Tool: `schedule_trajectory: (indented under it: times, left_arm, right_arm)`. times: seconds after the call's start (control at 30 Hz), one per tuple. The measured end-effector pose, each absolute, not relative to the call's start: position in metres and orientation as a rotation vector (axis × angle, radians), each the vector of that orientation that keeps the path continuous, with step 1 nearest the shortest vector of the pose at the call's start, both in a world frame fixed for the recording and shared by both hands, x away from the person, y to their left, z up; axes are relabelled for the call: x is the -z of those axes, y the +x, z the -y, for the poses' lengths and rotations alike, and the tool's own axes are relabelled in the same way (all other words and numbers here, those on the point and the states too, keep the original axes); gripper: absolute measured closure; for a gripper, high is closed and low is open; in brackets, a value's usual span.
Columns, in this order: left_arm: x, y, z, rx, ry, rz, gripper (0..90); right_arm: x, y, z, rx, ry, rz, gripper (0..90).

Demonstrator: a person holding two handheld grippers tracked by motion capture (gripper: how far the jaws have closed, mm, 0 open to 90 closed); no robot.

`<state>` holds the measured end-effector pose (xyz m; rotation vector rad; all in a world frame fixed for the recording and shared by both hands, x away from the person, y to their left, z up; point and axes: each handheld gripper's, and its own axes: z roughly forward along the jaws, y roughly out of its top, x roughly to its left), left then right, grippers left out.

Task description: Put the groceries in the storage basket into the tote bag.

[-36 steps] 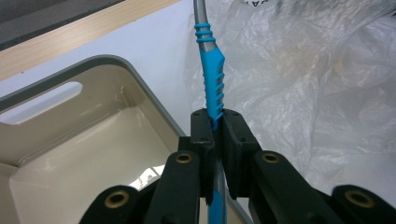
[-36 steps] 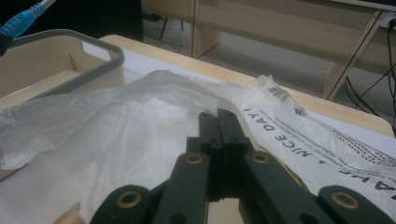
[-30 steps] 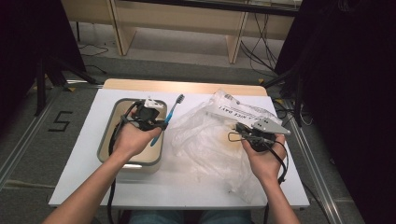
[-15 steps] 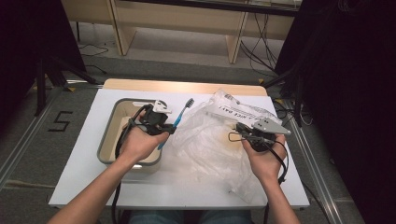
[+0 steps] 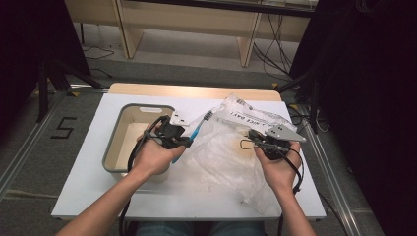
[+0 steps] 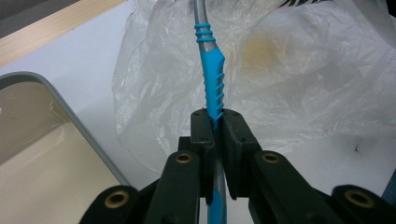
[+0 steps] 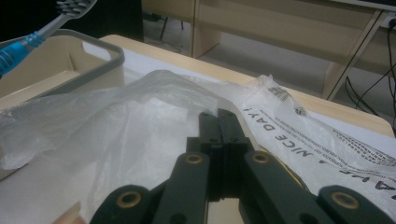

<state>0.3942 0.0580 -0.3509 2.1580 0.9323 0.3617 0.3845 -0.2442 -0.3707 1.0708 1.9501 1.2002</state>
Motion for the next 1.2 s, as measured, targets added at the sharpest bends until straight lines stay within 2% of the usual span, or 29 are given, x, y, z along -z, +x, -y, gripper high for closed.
schedule_trajectory:
  times: [1.2]
  left_arm:
    - [0.373,0.378,-0.016,-0.290,2.262,-0.829,83.4]
  right_arm:
    - [0.370,0.384,0.244,-1.203,1.067,-1.950,90.0]
